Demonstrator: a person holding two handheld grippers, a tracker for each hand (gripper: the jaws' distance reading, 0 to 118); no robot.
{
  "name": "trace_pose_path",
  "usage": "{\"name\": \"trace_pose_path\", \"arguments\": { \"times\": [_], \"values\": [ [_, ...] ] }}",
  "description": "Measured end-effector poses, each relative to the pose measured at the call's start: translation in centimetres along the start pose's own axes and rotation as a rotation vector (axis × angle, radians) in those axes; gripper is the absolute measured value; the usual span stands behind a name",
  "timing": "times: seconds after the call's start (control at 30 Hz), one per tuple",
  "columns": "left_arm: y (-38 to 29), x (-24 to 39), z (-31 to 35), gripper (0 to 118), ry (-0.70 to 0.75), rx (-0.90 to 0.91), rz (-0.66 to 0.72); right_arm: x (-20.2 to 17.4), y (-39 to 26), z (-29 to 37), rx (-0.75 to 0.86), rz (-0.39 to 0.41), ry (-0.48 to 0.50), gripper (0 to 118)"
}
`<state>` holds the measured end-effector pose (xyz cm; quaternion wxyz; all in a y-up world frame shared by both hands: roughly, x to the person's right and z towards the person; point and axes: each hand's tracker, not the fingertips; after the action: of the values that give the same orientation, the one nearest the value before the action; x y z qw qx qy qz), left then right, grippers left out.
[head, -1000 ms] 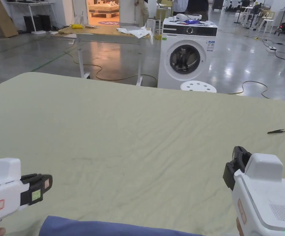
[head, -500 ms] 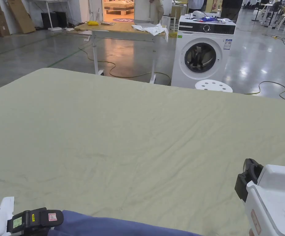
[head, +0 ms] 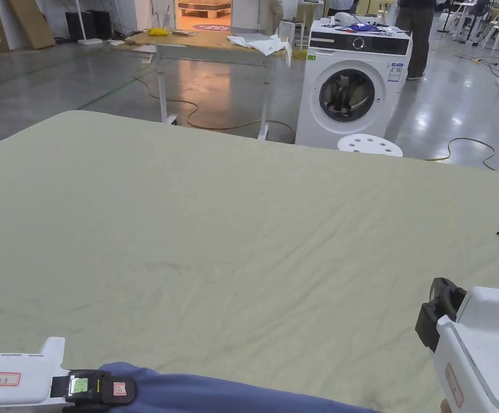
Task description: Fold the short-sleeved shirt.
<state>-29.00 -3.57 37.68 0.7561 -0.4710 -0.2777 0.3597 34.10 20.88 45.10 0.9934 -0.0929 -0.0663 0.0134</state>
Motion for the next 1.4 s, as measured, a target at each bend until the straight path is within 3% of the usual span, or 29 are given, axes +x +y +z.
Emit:
{"name": "trace_pose_path", "arguments": {
  "times": [0.03,0.07,0.33,0.6,0.7,0.8,1.1,1.23,1.4],
  "values": [
    [0.3,0.5,0.5,8,0.018,0.003,-0.022,0.1,0.0,0.0,-0.001,0.001,-0.001,1],
    [-1.0,5.5,1.6,8,0.024,0.005,-0.041,0.1,0.0,-0.1,-0.001,0.000,-0.001,1],
    [1.1,11.2,6.4,7,0.105,0.029,-0.108,0.4,0.2,-0.3,-0.003,-0.011,0.003,1],
    [2.9,15.0,17.1,7,0.418,0.148,-0.142,-0.1,0.3,-1.0,0.000,-0.011,0.034,1],
    [2.6,17.3,17.8,7,0.481,0.132,-0.166,-0.4,0.3,-1.2,-0.002,-0.009,0.047,1],
    [2.6,19.1,16.6,7,0.467,0.103,-0.206,-0.6,0.2,-1.5,-0.008,-0.017,0.058,1],
    [1.1,22.9,6.9,7,0.172,0.025,-0.183,-1.0,-0.1,-1.4,-0.013,-0.028,0.079,1],
    [2.3,22.4,2.5,7,0.179,-0.013,-0.213,-0.6,-0.1,-1.0,-0.013,-0.028,0.076,1],
    [0.7,22.2,-4.6,8,0.293,-0.118,-0.213,0.6,-0.1,-0.6,-0.016,-0.030,0.053,1]
  ]
}}
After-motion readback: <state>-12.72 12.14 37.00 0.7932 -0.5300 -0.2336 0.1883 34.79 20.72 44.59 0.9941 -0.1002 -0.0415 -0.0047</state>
